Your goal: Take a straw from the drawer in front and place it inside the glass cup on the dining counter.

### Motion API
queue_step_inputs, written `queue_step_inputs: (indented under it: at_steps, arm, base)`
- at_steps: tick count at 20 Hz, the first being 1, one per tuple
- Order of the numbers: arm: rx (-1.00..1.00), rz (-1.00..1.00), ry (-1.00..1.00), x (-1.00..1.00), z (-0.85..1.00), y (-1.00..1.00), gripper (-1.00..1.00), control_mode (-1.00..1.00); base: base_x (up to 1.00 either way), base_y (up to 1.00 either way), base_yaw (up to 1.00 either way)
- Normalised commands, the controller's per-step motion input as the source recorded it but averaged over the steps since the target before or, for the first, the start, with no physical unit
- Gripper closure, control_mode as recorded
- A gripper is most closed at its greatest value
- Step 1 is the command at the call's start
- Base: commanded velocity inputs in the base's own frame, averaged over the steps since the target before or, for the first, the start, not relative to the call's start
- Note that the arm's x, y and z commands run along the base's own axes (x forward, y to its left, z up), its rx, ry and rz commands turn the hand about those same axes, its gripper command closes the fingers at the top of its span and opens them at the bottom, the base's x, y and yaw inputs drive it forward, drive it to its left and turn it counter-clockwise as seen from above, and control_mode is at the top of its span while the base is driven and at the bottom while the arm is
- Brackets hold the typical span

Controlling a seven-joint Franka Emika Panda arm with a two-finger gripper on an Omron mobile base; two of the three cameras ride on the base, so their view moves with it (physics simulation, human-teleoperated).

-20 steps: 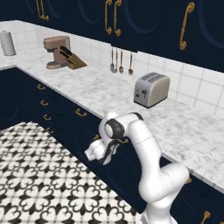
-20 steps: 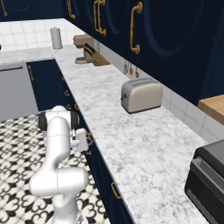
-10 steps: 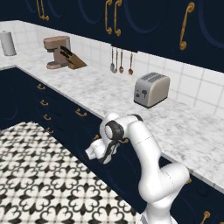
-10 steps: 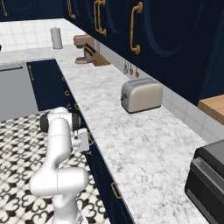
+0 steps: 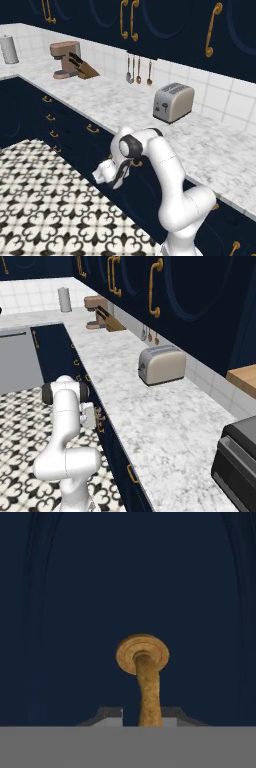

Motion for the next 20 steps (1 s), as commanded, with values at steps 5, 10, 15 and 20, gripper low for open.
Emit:
queue_step_inputs:
  at_steps: [5, 10, 15, 20]
  arm:
    - [0.03, 0.04, 0.00, -0.93, 0.00, 0.77, 1.00, -1.00]
    - [0.02, 0.07, 0.00, -0.99, 0.01, 1.00, 1.00, -1.00]
    - [0.05, 0.07, 0.02, -0.81, 0.11, 1.00, 1.00, -1.00]
    - [0.07, 0.07, 0.09, -0.58, 0.17, 1.00, 1.00, -1.00]
  base:
    - [0.00, 0.00, 0.00]
    - [0.00, 0.00, 0.00]
    - [0.00, 0.00, 0.00]
    - [0.00, 0.00, 0.00]
